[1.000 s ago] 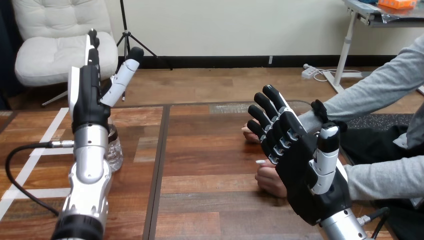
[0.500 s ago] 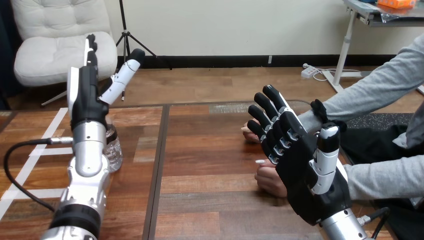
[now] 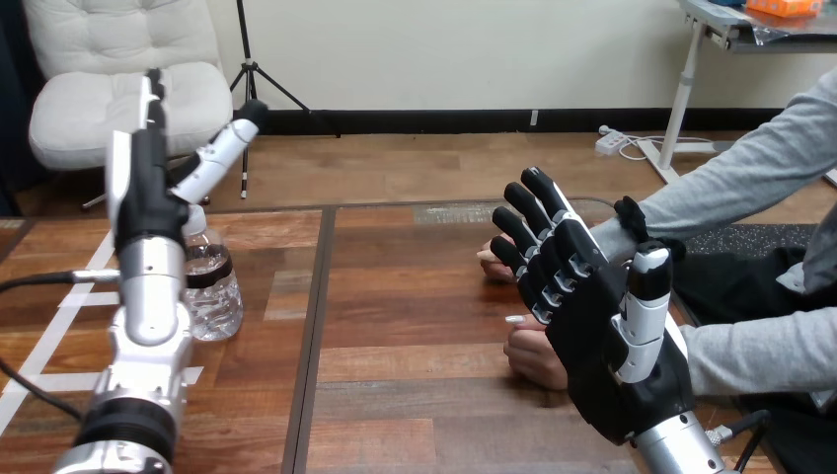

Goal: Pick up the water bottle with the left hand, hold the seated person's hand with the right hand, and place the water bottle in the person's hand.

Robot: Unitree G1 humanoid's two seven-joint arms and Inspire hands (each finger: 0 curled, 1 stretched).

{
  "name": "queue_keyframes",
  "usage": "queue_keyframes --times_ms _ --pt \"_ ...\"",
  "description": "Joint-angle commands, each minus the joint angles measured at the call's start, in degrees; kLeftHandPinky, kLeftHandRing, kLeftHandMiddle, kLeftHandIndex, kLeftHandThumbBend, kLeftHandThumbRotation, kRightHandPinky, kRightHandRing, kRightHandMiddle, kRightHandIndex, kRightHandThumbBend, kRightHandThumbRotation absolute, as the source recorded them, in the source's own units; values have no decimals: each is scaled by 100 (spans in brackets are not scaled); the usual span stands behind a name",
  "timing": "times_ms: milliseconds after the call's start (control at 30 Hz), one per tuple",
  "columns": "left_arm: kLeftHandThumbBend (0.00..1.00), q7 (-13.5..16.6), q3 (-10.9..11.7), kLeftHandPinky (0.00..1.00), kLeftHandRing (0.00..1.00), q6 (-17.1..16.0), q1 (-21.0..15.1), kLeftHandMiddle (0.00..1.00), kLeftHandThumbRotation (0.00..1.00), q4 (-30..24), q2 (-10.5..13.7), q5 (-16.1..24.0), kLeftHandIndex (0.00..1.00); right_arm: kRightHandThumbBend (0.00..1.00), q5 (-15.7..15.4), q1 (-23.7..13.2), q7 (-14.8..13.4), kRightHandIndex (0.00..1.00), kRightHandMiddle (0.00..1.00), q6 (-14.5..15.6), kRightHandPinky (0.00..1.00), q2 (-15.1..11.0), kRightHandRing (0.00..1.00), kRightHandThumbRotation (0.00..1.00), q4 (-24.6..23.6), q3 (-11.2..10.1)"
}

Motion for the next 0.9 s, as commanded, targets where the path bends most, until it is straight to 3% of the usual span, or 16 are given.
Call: queue_keyframes --times_ms 0,867 --pt "100 20 -12 100 100 -199 -457 100 59 -109 200 -29 100 100 41 -257 16 100 100 -4 100 15 100 100 -135 -8" --pt "100 196 -76 100 100 -182 -396 100 59 -154 507 89 100 100 24 -285 25 100 100 -26 100 32 100 100 -111 6"
